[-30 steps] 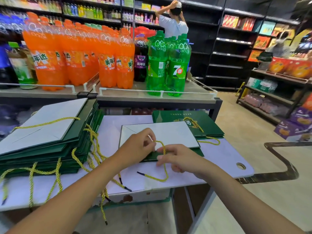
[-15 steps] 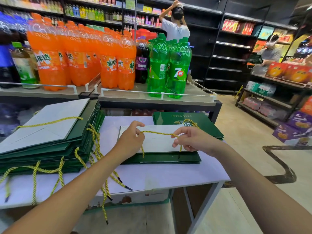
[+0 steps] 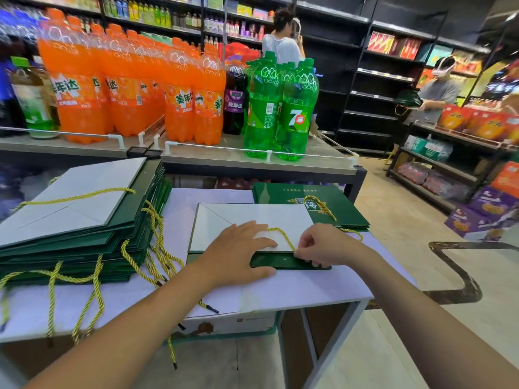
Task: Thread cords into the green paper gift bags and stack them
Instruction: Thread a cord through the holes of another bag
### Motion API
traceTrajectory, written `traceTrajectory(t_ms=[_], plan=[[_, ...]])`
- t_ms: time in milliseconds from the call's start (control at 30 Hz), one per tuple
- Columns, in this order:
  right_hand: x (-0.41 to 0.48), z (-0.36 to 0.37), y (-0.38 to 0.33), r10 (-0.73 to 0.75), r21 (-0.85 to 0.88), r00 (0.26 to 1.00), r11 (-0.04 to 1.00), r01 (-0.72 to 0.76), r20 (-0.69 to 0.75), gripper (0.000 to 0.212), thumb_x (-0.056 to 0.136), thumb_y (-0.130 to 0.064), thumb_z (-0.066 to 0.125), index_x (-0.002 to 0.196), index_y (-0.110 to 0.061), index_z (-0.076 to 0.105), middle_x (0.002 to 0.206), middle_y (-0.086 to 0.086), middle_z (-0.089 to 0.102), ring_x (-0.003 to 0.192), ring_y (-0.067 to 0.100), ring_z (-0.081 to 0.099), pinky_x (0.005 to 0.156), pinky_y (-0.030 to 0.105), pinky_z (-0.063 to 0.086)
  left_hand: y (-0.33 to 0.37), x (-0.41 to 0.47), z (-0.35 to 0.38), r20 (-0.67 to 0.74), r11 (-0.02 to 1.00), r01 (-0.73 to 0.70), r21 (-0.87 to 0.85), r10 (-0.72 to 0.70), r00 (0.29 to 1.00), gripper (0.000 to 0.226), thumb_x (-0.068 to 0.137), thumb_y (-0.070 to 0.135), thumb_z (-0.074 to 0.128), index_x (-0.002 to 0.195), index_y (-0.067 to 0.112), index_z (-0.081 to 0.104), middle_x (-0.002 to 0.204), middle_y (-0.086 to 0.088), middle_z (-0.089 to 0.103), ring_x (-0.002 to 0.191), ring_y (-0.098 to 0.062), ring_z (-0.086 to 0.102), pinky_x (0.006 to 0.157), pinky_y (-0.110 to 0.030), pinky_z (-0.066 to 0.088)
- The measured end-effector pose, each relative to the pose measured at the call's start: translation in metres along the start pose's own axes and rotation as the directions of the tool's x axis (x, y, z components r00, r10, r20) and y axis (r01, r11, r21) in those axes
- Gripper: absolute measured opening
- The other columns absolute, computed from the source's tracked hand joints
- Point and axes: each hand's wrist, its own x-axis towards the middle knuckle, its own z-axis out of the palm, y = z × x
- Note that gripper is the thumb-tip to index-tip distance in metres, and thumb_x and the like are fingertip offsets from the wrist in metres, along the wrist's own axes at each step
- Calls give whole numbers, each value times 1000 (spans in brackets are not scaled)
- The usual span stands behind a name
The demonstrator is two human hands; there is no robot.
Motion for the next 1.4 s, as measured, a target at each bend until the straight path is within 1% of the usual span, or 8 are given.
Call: traceTrajectory(t_ms=[167, 300, 467, 700, 1100, 1233, 1333, 1400], plan=[[-5, 19, -3, -20, 441, 976, 890, 117, -218, 10, 92, -20, 73, 85, -14, 73, 71, 2, 75, 60, 14, 69, 55, 28, 57, -1, -3, 10, -31, 999, 19, -26, -19, 999, 62, 94, 76, 43, 150, 49, 40, 167, 13, 28, 156, -13, 16, 127, -45, 13], [-12, 38, -1, -34, 572, 957, 796, 199, -286, 4, 90, -8, 74, 90, -11, 70, 70, 5, 75, 58, 19, 70, 54, 32, 57, -2, -3, 13, -37, 1000, 17, -4, -17, 999, 61, 95, 76, 41, 150, 48, 40, 166, 12, 30, 155, -13, 18, 127, -44, 13], [-12, 44, 5, -58, 586, 959, 781, 216, -277, 6, 90, -5, 74, 89, -8, 69, 71, 9, 75, 58, 21, 69, 53, 30, 54, 0, -4, 14, -43, 1000, 24, 14, -23, 999, 60, 95, 74, 42, 150, 48, 41, 166, 13, 29, 155, -11, 17, 126, -42, 10], [-9, 40, 3, -84, 484, 957, 848, 216, -279, 5, 88, -9, 79, 84, -12, 76, 59, -5, 69, 54, 9, 64, 53, 26, 53, 0, -5, 13, -37, 1000, 31, 1, -31, 999, 60, 96, 74, 41, 150, 48, 41, 166, 15, 29, 155, -11, 17, 126, -42, 10], [-6, 27, 0, -176, 379, 962, 892, 245, -209, 7, 89, -12, 79, 84, -17, 77, 65, -3, 72, 57, 16, 67, 61, 38, 63, 1, -6, 12, -31, 999, 33, -15, -33, 999, 58, 98, 71, 38, 151, 47, 39, 166, 13, 28, 155, -12, 17, 126, -43, 9], [-2, 23, -2, -195, 282, 958, 926, 251, -211, 7, 88, -18, 80, 83, -22, 79, 63, -1, 72, 50, 9, 63, 51, 25, 54, 3, -6, 11, -26, 999, 39, -17, -39, 999, 56, 100, 69, 35, 151, 46, 38, 166, 13, 29, 155, -12, 17, 126, -44, 11], [1, 16, -4, -230, 175, 941, 945, 277, -247, 5, 87, -23, 82, 85, -28, 79, 58, -19, 66, 48, 4, 56, 48, 15, 40, 3, -7, 9, -39, 998, 46, -31, -47, 998, 55, 102, 66, 32, 152, 45, 39, 165, 12, 31, 154, -13, 19, 126, -44, 14], [2, 14, -5, -286, 129, 928, 938, 322, -240, 14, 88, -22, 80, 95, -32, 75, 70, -27, 68, 52, 5, 58, 51, 17, 41, 4, -7, 9, -48, 998, 48, -31, -49, 998, 53, 104, 64, 32, 152, 43, 40, 165, 10, 33, 154, -14, 20, 124, -44, 15]])
